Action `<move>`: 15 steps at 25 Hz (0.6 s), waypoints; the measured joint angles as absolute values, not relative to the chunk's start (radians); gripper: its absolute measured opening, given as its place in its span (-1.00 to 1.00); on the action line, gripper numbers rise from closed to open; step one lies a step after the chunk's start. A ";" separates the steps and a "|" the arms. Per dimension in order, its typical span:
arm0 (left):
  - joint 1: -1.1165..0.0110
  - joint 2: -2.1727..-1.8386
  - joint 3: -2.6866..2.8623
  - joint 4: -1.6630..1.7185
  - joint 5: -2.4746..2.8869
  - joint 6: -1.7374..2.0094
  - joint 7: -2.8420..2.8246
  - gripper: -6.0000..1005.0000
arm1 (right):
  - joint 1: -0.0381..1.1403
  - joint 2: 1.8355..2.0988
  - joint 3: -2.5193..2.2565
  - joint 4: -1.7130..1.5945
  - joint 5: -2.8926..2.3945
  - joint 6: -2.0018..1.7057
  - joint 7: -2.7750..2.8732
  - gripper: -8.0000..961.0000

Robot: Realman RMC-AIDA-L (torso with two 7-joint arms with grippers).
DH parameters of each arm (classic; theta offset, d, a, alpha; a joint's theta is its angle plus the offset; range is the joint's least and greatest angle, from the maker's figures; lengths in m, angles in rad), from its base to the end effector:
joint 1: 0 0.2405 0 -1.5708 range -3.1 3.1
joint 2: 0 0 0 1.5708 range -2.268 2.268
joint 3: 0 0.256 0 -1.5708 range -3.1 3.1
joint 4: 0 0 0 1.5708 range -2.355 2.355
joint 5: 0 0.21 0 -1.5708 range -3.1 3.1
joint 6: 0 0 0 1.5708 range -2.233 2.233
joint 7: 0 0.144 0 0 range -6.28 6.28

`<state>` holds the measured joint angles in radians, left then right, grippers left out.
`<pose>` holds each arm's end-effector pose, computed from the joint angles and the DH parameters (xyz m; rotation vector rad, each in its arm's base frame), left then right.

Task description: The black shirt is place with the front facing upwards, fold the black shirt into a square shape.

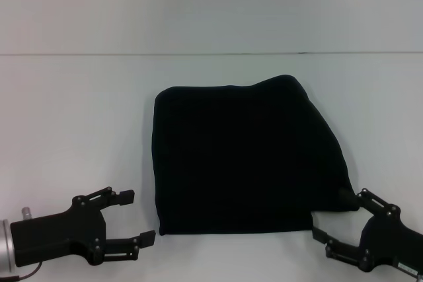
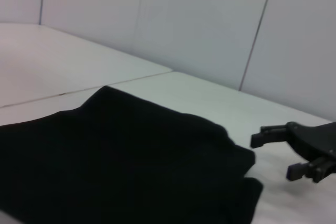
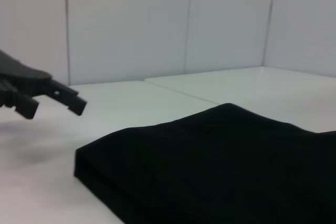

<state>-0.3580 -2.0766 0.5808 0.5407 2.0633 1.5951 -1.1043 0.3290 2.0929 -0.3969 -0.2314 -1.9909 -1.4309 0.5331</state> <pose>-0.3237 0.2624 -0.0121 -2.6651 -0.6298 -0.6797 0.3409 0.2417 -0.0522 -2.4262 0.3620 0.6406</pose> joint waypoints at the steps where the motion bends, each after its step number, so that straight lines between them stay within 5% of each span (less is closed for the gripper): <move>1: -0.358 -2.077 0.580 0.540 2.064 1.590 -1.105 0.89 | 0.327 2.092 -0.393 -0.232 -1.991 -1.431 0.535 0.91; 15: -0.358 -2.082 0.580 0.537 2.062 1.585 -1.108 0.89 | 0.319 2.091 -0.386 -0.232 -1.989 -1.425 0.539 0.90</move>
